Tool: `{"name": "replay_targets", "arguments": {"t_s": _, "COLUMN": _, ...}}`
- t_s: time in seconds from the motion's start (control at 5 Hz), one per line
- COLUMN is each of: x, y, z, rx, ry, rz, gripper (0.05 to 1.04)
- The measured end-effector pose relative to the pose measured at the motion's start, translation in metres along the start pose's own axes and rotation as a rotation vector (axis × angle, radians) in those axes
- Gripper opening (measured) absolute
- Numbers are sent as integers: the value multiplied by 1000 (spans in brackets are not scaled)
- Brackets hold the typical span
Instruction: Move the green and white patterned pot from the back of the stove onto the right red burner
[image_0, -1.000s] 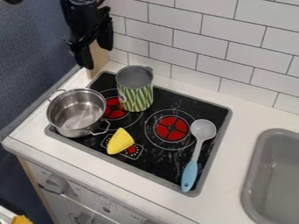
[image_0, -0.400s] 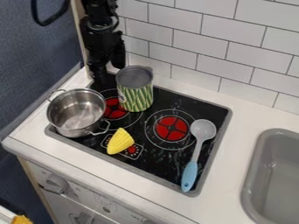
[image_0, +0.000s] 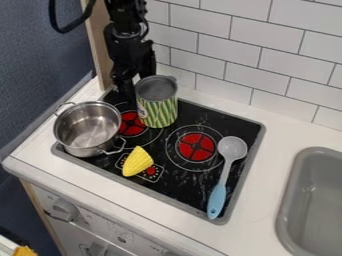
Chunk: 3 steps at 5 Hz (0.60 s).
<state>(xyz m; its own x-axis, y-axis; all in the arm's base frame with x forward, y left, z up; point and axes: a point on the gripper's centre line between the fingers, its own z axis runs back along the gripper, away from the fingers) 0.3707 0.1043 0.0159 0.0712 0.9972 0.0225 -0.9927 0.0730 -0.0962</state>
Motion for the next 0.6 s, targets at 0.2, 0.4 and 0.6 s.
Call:
{"name": "replay_targets", "arguments": {"t_s": 0.2, "x": -21, "y": 10, "z": -6, "rx": 28, "ry": 24, "rz": -50, "gripper": 999}}
{"name": "replay_targets", "arguments": {"t_s": 0.4, "x": -43, "y": 15, "z": -3, "rx": 26, "ry": 46, "rz": -106, "gripper": 999}}
{"name": "replay_targets", "arguments": {"t_s": 0.6, "x": -58, "y": 20, "z": -3, "rx": 27, "ry": 44, "rz": -166, "gripper": 999}}
